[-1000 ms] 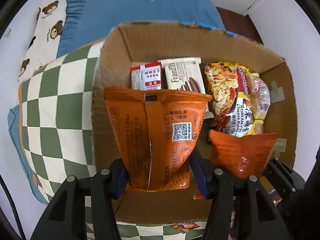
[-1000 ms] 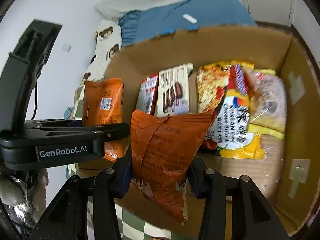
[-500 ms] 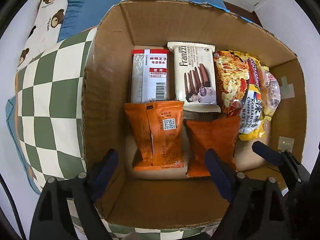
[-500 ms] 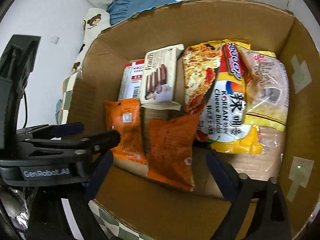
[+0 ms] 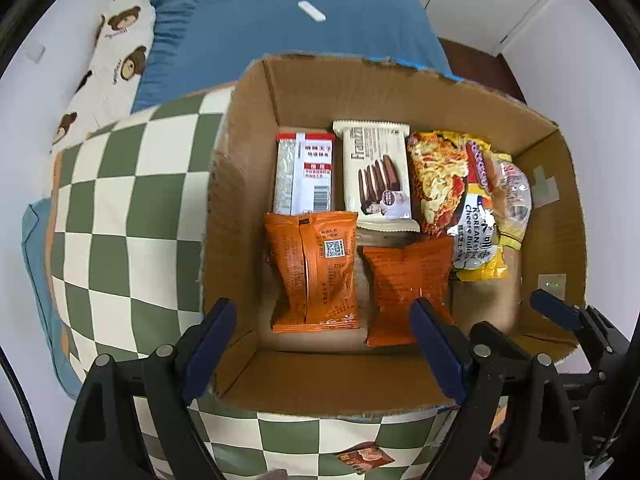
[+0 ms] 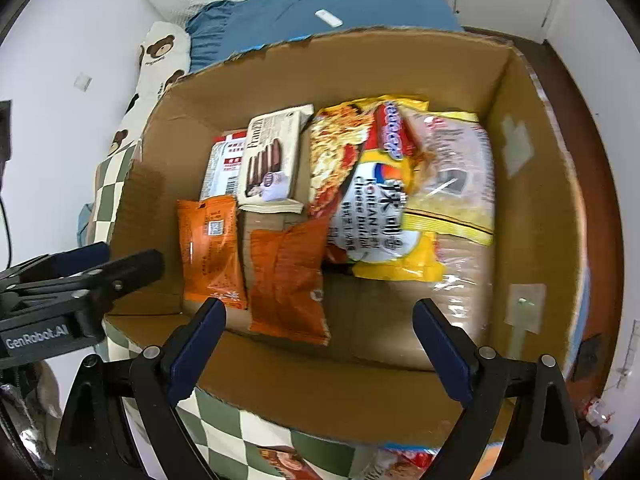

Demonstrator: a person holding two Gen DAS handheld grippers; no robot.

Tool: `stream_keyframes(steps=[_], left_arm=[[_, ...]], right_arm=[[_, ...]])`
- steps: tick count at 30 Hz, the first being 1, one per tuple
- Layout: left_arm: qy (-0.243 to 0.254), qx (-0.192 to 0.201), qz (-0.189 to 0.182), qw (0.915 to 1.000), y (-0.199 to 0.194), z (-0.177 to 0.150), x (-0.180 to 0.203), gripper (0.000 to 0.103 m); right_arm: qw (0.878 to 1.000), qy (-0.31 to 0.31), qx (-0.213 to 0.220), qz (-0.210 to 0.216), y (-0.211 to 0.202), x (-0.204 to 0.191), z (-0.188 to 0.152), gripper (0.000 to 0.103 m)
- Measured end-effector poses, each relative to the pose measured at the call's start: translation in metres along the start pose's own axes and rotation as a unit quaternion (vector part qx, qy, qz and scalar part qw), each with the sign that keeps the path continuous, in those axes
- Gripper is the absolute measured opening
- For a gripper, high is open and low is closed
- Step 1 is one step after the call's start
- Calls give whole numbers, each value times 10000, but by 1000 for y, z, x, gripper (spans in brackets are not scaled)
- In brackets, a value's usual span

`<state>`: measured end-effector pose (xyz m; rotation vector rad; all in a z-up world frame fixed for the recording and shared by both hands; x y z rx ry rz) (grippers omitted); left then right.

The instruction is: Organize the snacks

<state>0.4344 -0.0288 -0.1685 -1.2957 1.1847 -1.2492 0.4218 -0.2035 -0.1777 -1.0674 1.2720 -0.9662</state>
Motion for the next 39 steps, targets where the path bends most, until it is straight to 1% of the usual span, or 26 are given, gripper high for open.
stream_keyframes(steps=[4, 9, 13, 17, 19, 22, 25, 29, 33, 36, 39], left_arm=[[38, 210, -34, 9998, -15, -5, 2, 88], [118, 623, 44, 9980, -39, -15, 2, 88], [194, 950, 24, 9953, -58, -29, 3, 88], [237, 1394, 103, 9899, -78, -47, 4, 88], [222, 1595, 98, 9869, -88, -56, 3, 88], [257, 1918, 128, 9810, -104, -72, 4, 88], [296, 2134, 137, 9764, -116, -88, 6, 88], [349, 2345, 92, 9714, -128, -110, 10, 88], [365, 2420, 23, 9696, -134, -126, 11, 88], [353, 2473, -7, 9683, -135, -140, 11, 88], [348, 2378, 25, 9707, -125, -157, 9, 88]], right_arm=[[9998, 22, 179, -98, -15, 2, -6, 97], [9982, -27, 510, -318, -39, 2, -15, 97], [9961, -58, 767, -440, -55, 0, -25, 97], [9919, -123, 1105, -614, -76, -3, -39, 97], [9875, -171, 1339, -818, -87, -6, -49, 97], [9822, -221, 1626, -918, -103, -11, -65, 97], [9763, -258, 1907, -993, -120, -17, -81, 97], [9714, -207, 2166, -949, -140, -20, -100, 97], [9680, -145, 2365, -830, -157, -21, -121, 97], [9692, -24, 2385, -614, -162, -18, -135, 97], [9727, 120, 2283, -412, -156, -8, -151, 97]])
Point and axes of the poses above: each gripper's, at about its wrist camera, not at the fingertips, and y roughly the way its jaws point, x to its right, z to its top, the point moved 5 cm from there along y, roughly the way its jaws point, and after that the axes turned 7 degrees about -x, right-handed, at the moved point
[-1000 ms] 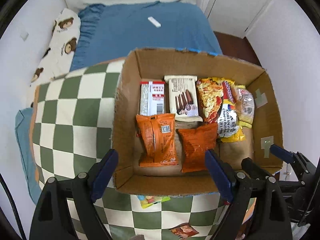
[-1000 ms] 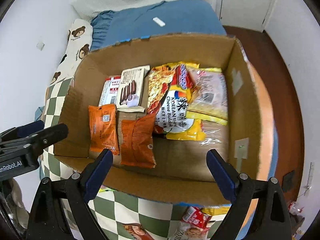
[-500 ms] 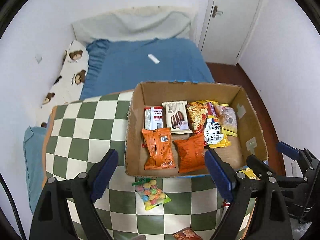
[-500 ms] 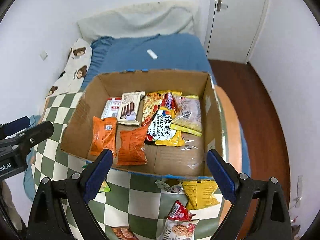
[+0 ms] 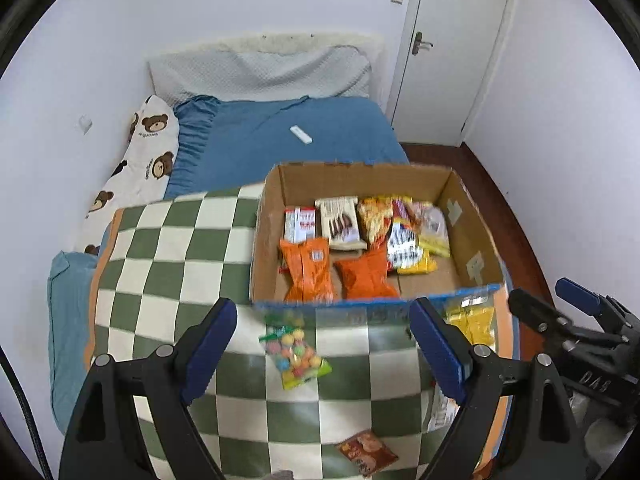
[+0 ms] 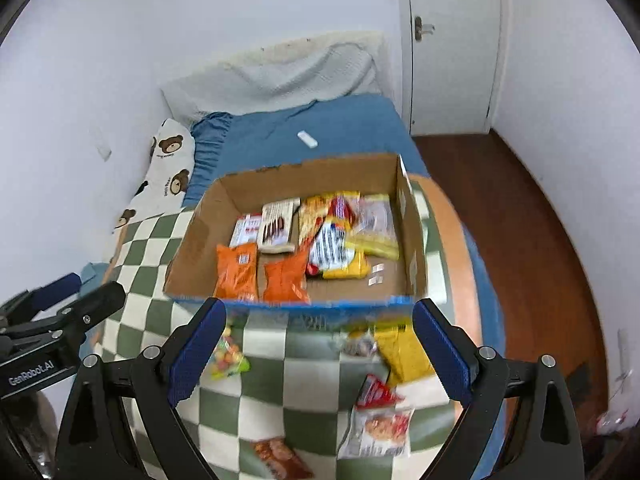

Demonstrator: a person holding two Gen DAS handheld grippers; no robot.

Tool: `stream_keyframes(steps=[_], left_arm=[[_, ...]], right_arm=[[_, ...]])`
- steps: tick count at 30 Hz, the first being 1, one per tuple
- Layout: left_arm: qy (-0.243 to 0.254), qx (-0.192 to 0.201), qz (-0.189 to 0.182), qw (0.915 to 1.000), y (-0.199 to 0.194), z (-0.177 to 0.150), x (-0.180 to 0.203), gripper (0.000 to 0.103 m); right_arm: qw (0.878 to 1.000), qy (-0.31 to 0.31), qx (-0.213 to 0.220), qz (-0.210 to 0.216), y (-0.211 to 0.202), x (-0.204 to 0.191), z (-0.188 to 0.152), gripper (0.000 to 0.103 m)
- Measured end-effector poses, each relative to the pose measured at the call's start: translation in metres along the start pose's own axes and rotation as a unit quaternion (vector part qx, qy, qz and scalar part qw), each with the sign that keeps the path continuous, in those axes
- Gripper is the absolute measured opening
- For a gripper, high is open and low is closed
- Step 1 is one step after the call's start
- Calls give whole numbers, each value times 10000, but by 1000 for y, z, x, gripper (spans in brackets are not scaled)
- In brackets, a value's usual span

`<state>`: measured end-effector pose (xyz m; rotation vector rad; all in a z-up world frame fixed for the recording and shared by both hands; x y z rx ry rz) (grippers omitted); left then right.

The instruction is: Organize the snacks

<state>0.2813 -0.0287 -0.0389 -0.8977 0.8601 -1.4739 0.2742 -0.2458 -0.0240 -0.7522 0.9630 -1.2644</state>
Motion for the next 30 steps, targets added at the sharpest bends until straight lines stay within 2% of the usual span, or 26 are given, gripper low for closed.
stream_keyframes(steps=[3, 5, 7, 9, 11, 13, 15, 17, 18, 19, 21, 22, 24, 26, 28, 30], left_arm=[[29, -309, 53, 9995, 18, -30, 2, 88], [23, -781, -45, 9969, 42, -57, 4, 88], [-104, -1425, -216, 9895, 74, -90, 6, 88], [-319, -2232, -502, 9730, 111, -130, 8, 88], [-589, -2811, -798, 9545, 138, -161, 13, 88], [-895, -3484, -1105, 9265, 169, -196, 22, 88], [-1149, -3920, -1339, 9029, 192, -218, 32, 86], [-1412, -4169, -1546, 8845, 210, -230, 43, 86], [-1528, -4245, -1629, 8775, 219, -234, 48, 86], [-1603, -4287, -1642, 8738, 226, -236, 52, 84], [-1741, -4268, -1622, 8725, 236, -235, 57, 77], [-1756, -4230, -1572, 8750, 239, -233, 58, 70], [-1694, -4109, -1476, 8836, 241, -226, 59, 65], [-1439, -3956, -1334, 8972, 240, -218, 60, 57], [-1104, -3775, -1100, 9128, 237, -211, 60, 56], [-709, -3526, -745, 9301, 234, -204, 59, 56]], right_arm=[[9993, 254, -278, 34, 13, 20, -31, 97], [9976, 393, -575, 18, 31, 35, -53, 97], [9935, 647, -940, 35, 53, 53, -78, 96], [9867, 1018, -1256, 144, 71, 72, -103, 95], [9714, 1706, -1585, 470, 91, 93, -136, 95], [9507, 2368, -1824, 831, 109, 111, -161, 95], [9280, 2957, -1977, 1109, 123, 125, -182, 95], [9065, 3437, -2054, 1339, 136, 134, -197, 95], [9009, 3560, -2062, 1383, 140, 136, -200, 93], [8947, 3674, -2081, 1457, 146, 137, -203, 90], [8834, 3925, -2106, 1459, 156, 140, -207, 89], [8775, 4035, -2115, 1499, 161, 140, -208, 89], [8753, 4143, -2079, 1374, 169, 139, -204, 89], [8886, 3947, -2040, 1137, 173, 135, -197, 83], [9127, 3455, -2050, 748, 177, 129, -186, 78], [9385, 2692, -2115, 458, 183, 113, -175, 75]])
Point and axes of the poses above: each gripper's, at about its wrist camera, not at the fingertips, and y roughly the way its jaws point, x to its right, z to its top, the point moved 5 cm from there along y, roughly the way its jaws point, and after that the axes turned 7 degrees about -x, right-handed, at the moved point
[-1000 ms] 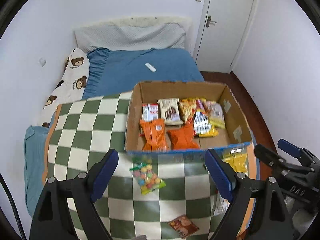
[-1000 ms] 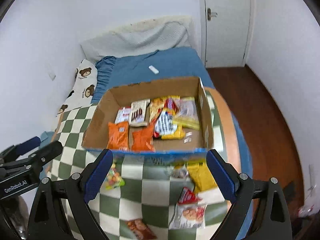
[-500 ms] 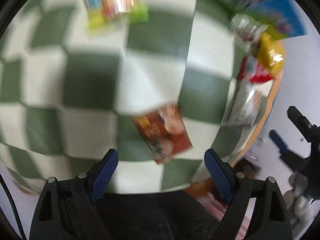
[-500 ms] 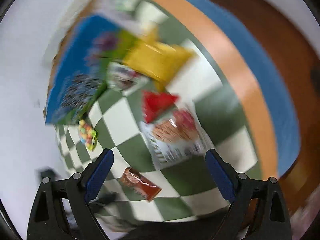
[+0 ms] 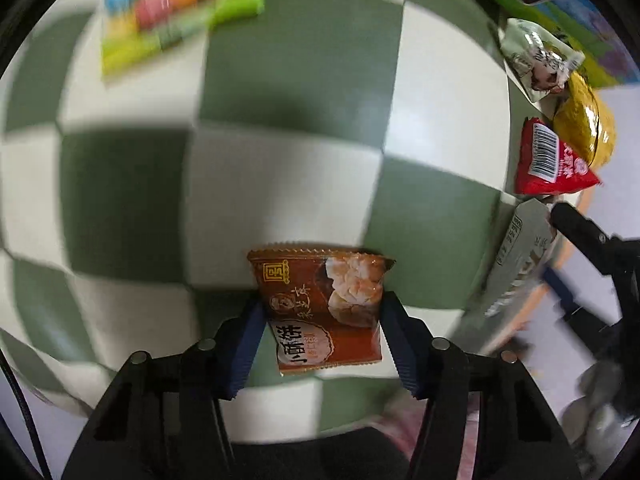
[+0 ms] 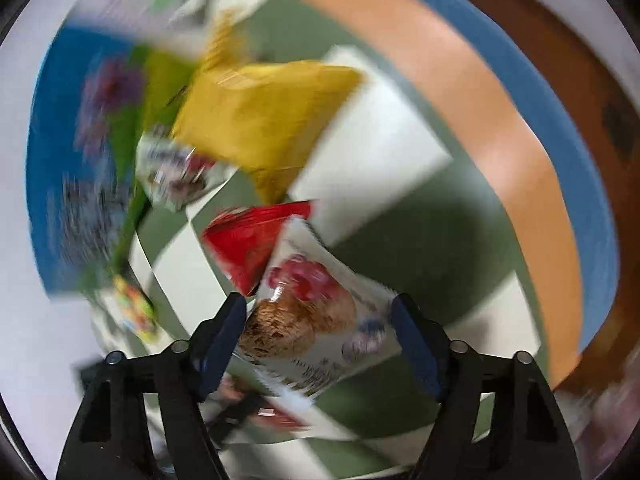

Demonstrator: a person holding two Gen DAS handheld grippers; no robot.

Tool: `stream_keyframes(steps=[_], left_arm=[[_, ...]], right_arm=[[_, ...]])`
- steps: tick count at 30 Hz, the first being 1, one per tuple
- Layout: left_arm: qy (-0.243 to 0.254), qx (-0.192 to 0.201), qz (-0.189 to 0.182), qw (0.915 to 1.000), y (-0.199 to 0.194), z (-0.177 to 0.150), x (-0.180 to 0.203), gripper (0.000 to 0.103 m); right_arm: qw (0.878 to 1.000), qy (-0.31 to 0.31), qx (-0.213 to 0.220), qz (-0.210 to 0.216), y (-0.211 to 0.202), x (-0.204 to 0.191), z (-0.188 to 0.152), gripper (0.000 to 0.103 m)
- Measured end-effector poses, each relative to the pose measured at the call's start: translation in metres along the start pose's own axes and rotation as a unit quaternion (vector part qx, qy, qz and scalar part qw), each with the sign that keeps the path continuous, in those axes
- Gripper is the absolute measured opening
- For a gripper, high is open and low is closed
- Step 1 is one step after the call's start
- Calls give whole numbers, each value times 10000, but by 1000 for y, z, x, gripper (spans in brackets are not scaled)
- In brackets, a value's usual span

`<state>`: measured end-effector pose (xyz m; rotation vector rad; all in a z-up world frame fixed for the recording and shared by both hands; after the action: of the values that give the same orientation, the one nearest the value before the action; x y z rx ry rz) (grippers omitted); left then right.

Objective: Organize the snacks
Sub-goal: 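Grasp the brown cookie packet with the left tool while the right tool grasps the white oat cookie packet, then carry both cookie packets into the box and open both tools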

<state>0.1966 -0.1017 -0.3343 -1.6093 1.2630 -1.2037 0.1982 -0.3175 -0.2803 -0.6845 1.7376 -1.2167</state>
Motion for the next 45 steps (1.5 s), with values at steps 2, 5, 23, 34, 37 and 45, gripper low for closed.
stream_keyframes(steps=[2, 5, 23, 34, 37, 45], left_arm=[[233, 248, 413, 9986, -5, 3, 2, 56], [374, 391, 654, 9964, -9, 6, 3, 56], [-536, -277, -276, 9978, 19, 1, -15, 60], [808, 522, 941, 9909, 25, -1, 45, 59], [924, 475, 995, 9896, 33, 0, 55, 59], [429, 344, 435, 9975, 47, -6, 45, 60]], right_arm=[[9943, -900, 61, -576, 5, -24, -3, 73], [9681, -2115, 111, -1338, 12, -56, -21, 74], [9921, 835, -426, 831, 24, 9, -41, 78], [9667, -2183, 243, -1312, 15, -36, -59, 58], [9665, -2214, 161, -1289, 16, -32, -61, 59], [9888, -1356, 7, -616, 18, -11, -48, 61]])
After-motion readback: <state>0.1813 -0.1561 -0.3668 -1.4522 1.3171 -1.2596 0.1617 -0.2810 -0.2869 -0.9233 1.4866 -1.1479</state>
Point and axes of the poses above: each gripper's, at about its wrist camera, not at the fingertips, and y roughly the way its jaws point, x to its right, z to its top, the point moved 5 cm from there along y, roughly the way its jaws point, and after that the axes turned 7 degrees about -x, right-handed, at the moved point
